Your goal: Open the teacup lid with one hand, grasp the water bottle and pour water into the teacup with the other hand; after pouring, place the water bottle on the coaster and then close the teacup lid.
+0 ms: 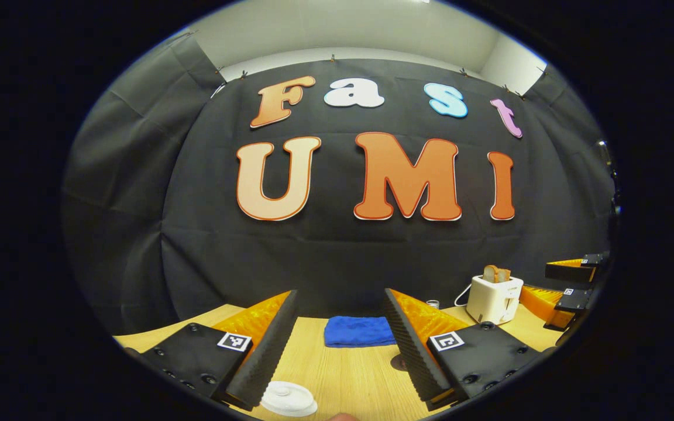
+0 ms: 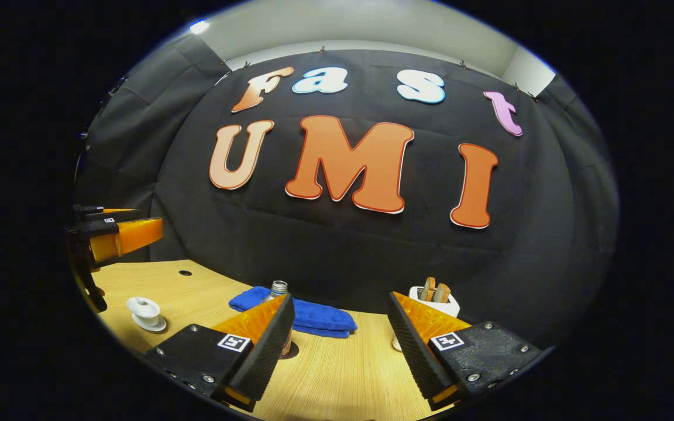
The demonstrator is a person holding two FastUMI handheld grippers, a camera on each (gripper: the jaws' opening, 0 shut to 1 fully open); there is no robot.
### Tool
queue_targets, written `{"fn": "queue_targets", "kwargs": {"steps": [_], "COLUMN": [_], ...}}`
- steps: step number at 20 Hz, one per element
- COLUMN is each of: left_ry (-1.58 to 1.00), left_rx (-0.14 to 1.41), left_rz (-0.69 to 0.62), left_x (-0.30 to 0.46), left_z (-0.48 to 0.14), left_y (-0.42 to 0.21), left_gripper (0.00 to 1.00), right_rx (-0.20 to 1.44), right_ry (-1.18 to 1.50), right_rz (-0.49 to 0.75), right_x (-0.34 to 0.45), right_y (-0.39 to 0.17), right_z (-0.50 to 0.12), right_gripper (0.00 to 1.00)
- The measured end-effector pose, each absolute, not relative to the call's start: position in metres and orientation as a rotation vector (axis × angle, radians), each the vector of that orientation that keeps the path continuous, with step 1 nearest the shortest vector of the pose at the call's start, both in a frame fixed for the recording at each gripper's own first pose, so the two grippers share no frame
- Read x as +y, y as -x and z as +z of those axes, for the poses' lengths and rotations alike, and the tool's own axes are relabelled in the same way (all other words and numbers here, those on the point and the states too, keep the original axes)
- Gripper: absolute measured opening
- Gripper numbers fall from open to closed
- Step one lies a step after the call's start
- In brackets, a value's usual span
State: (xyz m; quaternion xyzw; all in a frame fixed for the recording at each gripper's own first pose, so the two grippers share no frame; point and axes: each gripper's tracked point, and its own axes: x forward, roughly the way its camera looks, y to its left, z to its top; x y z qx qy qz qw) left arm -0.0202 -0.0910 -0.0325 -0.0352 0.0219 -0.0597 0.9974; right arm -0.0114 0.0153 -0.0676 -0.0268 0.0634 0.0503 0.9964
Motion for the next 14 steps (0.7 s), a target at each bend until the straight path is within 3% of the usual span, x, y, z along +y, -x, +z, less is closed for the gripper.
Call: {"fn": "queue_targets", "kwargs": {"steps": [2,14], "left_ry": [0.077,0.085], "left_rx": [0.029,0.036], "left_rz": [-0.102,-0.111], "left_x": [-0.088,-0.089], "left_z": [-0.033,-0.040], "left_y": [0.020,0.030], "left_gripper": [0.99,1.00], "right_rx": [0.129,0.119], "right_ry": [0.036,0.037], "right_rz": [0.088,0.082], "right_x": [0.013,0.013], "right_y": [0.016,0.025], "right_z": [-0.074,-0.069], "right_gripper": [0.96,0.96]}}
